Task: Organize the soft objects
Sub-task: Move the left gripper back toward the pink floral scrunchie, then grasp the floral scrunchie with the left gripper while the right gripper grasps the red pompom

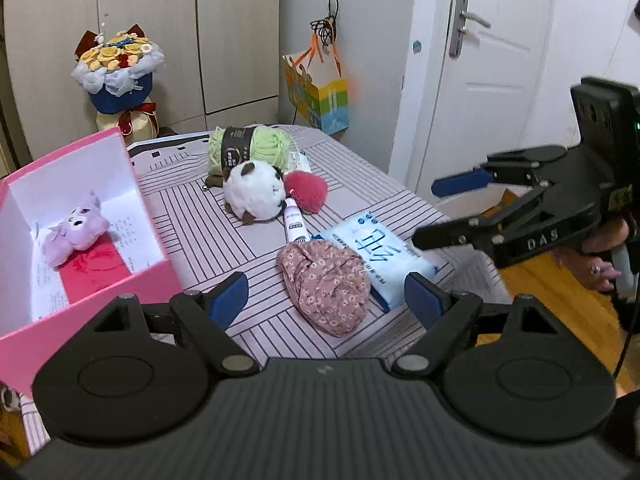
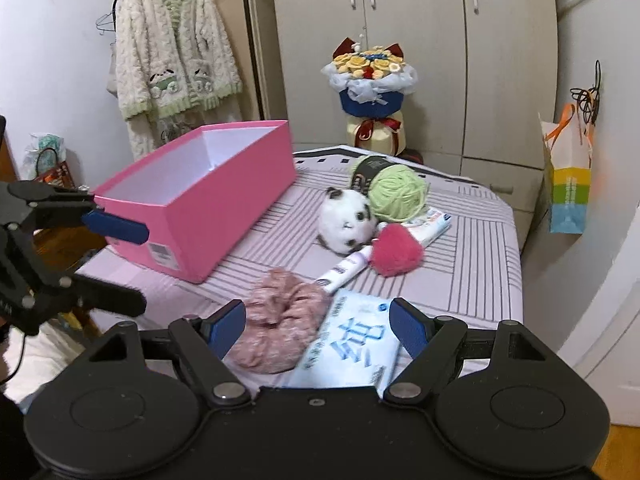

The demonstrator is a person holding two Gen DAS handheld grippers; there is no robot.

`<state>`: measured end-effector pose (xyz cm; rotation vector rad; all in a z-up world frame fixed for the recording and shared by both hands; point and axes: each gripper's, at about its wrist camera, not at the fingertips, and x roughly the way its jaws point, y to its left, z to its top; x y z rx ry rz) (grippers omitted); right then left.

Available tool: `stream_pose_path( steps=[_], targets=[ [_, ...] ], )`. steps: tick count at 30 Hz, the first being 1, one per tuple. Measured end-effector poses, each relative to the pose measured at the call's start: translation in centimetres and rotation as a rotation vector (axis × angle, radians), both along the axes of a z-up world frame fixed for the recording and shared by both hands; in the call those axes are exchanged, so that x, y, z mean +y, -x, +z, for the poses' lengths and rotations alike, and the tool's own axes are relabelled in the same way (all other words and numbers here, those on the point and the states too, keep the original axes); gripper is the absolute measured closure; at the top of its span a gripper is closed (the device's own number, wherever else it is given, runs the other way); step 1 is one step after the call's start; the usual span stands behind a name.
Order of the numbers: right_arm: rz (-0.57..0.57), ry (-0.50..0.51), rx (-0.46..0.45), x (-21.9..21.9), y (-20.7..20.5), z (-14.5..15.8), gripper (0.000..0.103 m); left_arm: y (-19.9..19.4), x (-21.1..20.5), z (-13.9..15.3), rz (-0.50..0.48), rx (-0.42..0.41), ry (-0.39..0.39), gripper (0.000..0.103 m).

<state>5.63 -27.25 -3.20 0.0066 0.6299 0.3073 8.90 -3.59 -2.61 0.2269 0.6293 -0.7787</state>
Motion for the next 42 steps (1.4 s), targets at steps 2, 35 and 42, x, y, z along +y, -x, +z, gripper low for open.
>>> stream_pose_path(
  steps=[2, 35, 42],
  targets=[
    [-0.015, -0.034, -0.014, -0.5, -0.9, -1.2, 0.02, -0.6, -0.6, -1.2, 0.003, -0.015, -0.015, 0.018],
    [-0.106, -0.033, 0.119, -2.7, -17.1, -8.2, 0.052, -5.8, -6.4, -9.7, 0.073, 0.048, 0.05, 0.046],
    [-0.101, 0.002, 0.064, -2.1, -14.7, -6.8, 0.055, -5.1, -6.2, -9.6, 0.122, 0.024, 0.075, 0.073]
  ],
)
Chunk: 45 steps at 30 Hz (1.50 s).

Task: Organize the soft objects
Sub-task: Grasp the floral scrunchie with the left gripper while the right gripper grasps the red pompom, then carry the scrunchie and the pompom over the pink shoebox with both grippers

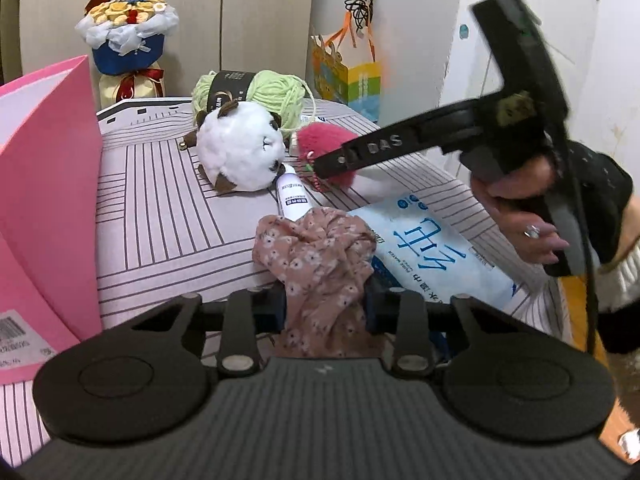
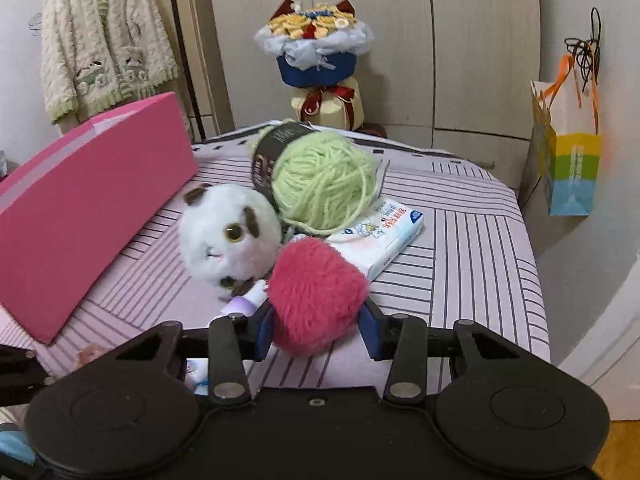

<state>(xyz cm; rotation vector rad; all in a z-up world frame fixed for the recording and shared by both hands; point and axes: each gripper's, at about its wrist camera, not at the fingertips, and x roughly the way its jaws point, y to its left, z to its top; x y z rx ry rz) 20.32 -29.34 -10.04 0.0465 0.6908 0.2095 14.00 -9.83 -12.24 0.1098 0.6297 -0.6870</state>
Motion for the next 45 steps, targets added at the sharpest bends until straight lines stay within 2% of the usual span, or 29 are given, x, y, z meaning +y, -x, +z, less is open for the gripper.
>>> stream_pose_path(
  steps=[8, 13, 19, 29, 38, 45],
  targets=[
    [-0.029, 0.019, -0.058, 1.0, 3.7, 0.9, 0.055, 1.1, 0.9, 1.0, 0.042, -0.016, 0.025, 0.077],
    [-0.039, 0.012, -0.118, 1.5, 5.6, 2.5, 0.055, 1.5, 2.1, 1.9, 0.072, -0.031, 0.039, 0.078],
    [0.004, 0.006, -0.154, 2.6, 7.7, 4.2, 0.055, 1.7, 4.2, 2.5, 0.112, -0.011, 0.052, 0.078],
    [0.097, -0.012, -0.029, 5.1, 10.0, 2.8, 0.055, 1.6, 7.7, 2.6, 0.135, 0.106, 0.081, 0.078],
    [0.169, -0.06, 0.077, 6.4, 11.4, 2.6, 0.055, 2.8, 9.9, 3.4, 0.158, 0.143, 0.052, 0.078],
    [0.242, -0.11, 0.124, 7.5, 12.0, 4.0, 0.055, 4.3, 11.3, 5.2, 0.136, 0.159, 0.001, 0.078]
  ],
)
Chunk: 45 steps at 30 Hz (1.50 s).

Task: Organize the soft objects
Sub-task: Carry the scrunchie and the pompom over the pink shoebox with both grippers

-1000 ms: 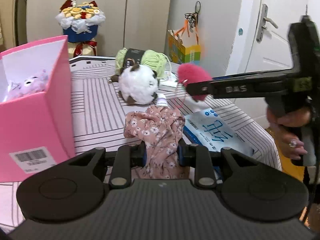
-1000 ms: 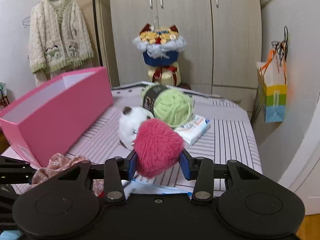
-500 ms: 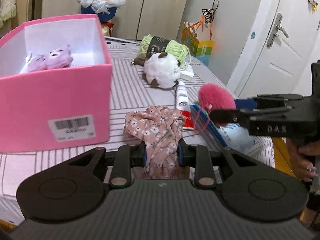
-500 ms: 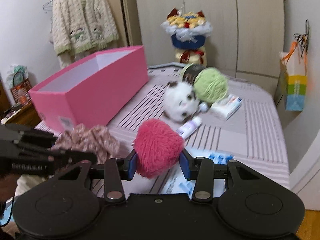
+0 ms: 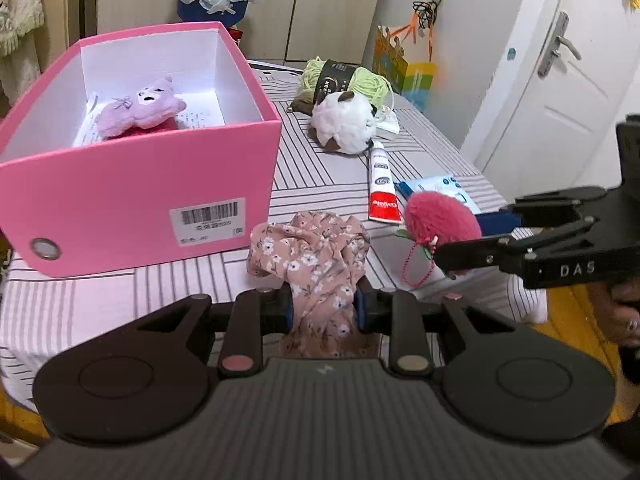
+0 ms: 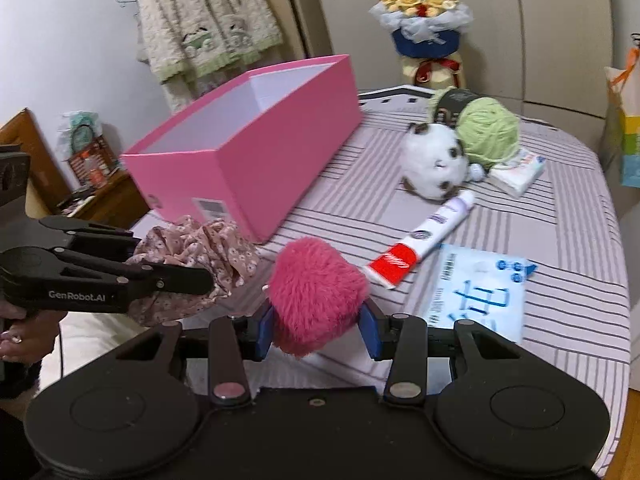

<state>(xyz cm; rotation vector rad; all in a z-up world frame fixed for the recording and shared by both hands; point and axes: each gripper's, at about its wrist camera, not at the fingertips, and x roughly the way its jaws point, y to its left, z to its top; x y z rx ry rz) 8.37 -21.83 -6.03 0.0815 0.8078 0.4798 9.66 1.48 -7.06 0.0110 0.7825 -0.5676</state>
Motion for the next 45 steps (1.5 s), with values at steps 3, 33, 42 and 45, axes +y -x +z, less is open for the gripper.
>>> stream_pose_path(
  steps=[3, 33, 42, 45],
  targets=[
    [0.045, -0.02, 0.015, 0.7, 0.2, 1.0, 0.054, 0.8, 0.6, 1.2, -0.014, -0.012, -0.03, 0.078],
    [0.248, 0.012, -0.285, 12.0, -10.2, 9.5, 0.052, -7.3, 9.9, 10.5, 0.144, -0.213, 0.017, 0.078],
    [0.255, 0.192, -0.171, 15.1, -18.4, 4.7, 0.052, -16.9, 9.0, 6.1, 0.217, -0.042, -0.083, 0.078],
    [0.298, 0.273, -0.156, 16.6, -19.2, 4.1, 0.052, -18.9, 8.7, 5.1, 0.21, 0.023, -0.113, 0.078]
  ],
)
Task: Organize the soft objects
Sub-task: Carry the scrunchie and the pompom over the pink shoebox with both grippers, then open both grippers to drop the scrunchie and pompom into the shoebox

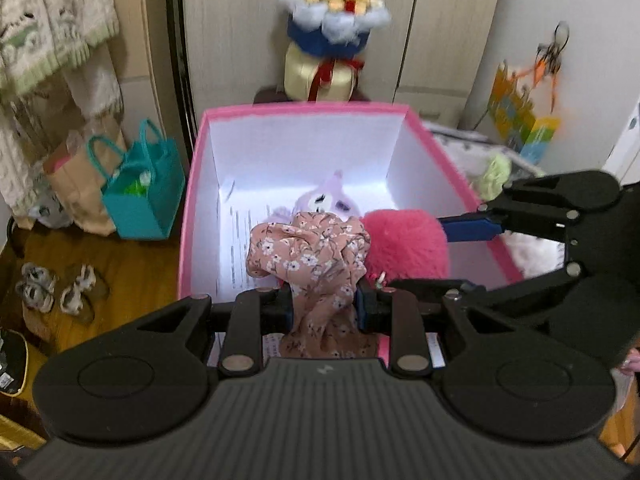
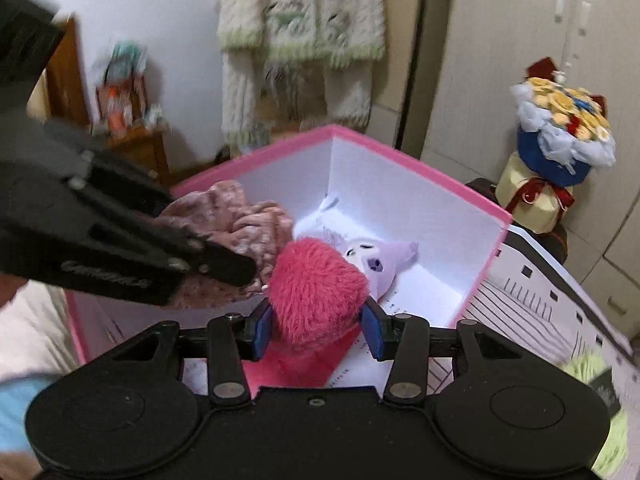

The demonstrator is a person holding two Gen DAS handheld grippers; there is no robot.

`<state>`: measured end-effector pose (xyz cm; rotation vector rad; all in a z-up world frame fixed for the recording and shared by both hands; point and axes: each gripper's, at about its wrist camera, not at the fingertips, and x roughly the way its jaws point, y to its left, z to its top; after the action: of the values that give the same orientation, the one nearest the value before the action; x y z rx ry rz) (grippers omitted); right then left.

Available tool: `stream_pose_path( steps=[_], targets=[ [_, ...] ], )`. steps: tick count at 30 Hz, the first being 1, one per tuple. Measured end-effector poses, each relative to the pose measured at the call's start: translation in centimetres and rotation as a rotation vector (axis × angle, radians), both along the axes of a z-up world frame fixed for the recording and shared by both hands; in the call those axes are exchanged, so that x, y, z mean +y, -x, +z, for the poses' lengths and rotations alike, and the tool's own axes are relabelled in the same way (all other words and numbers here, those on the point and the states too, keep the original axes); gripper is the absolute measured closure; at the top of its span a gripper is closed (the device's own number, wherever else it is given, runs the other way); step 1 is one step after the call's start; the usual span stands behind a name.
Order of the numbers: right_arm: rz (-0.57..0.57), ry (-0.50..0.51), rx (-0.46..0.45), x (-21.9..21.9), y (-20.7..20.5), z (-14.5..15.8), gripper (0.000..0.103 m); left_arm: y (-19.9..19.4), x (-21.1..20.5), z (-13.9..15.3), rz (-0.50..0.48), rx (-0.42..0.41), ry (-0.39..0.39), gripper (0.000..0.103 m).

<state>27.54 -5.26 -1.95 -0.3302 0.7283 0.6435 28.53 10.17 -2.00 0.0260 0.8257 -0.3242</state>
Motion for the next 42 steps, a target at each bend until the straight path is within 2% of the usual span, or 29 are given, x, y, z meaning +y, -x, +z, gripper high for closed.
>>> stream_pose_path(
  steps=[4, 9, 11, 13, 16, 17, 19, 30, 33, 36, 42],
  targets=[
    [0.019, 0.085, 0.026, 1.3, -0.2, -0.3, 0.051, -1.4, 0.1, -1.0, -0.011, 0.073, 0.008, 0.077],
    [0.019, 0.124, 0.02, 2.3, -0.6, -0.9, 0.051, -1.8, 0.6, -1.5, 0.018, 0.081, 0.021, 0.074],
    [0.012, 0.132, 0.018, 2.4, -0.7, -1.1, 0.049, -1.9, 0.5, -1.6, 0.024, 0.074, 0.02, 0.071],
    [0.009, 0.139, 0.012, 2.5, -0.7, -1.2, 0.048, -1.7, 0.7, -1.4, 0.014, 0.05, 0.033, 0.066],
    [0.01, 0.12, 0.0, 2.1, 0.0, -0.9, 0.038, -0.8, 1.0, -1.1, 0.008, 0.02, 0.061, 0.057],
    [0.01, 0.116, -0.004, 2.0, 0.1, -0.8, 0.035, -0.5, 1.0, -0.9, 0.005, 0.005, 0.058, 0.057],
    [0.004, 0.112, -0.014, 1.7, 0.8, -0.5, 0.034, 0.3, 0.9, -0.4, 0.009, -0.028, 0.042, 0.049],
    [-0.033, 0.075, -0.057, 0.2, 5.0, 2.3, 0.028, 5.6, 1.7, 3.6, -0.018, -0.154, 0.015, 0.049],
    [-0.036, 0.084, -0.086, 0.0, 6.6, 3.2, 0.027, 7.2, 1.6, 4.6, -0.026, -0.176, 0.001, 0.049],
    [-0.038, 0.09, -0.131, -0.3, 8.3, 4.4, 0.022, 8.7, 1.5, 5.6, -0.035, -0.192, 0.0, 0.043],
    [-0.021, 0.089, -0.174, -1.0, 12.2, 6.5, 0.019, 12.7, 0.9, 7.7, -0.064, -0.255, -0.036, 0.042]
  ],
)
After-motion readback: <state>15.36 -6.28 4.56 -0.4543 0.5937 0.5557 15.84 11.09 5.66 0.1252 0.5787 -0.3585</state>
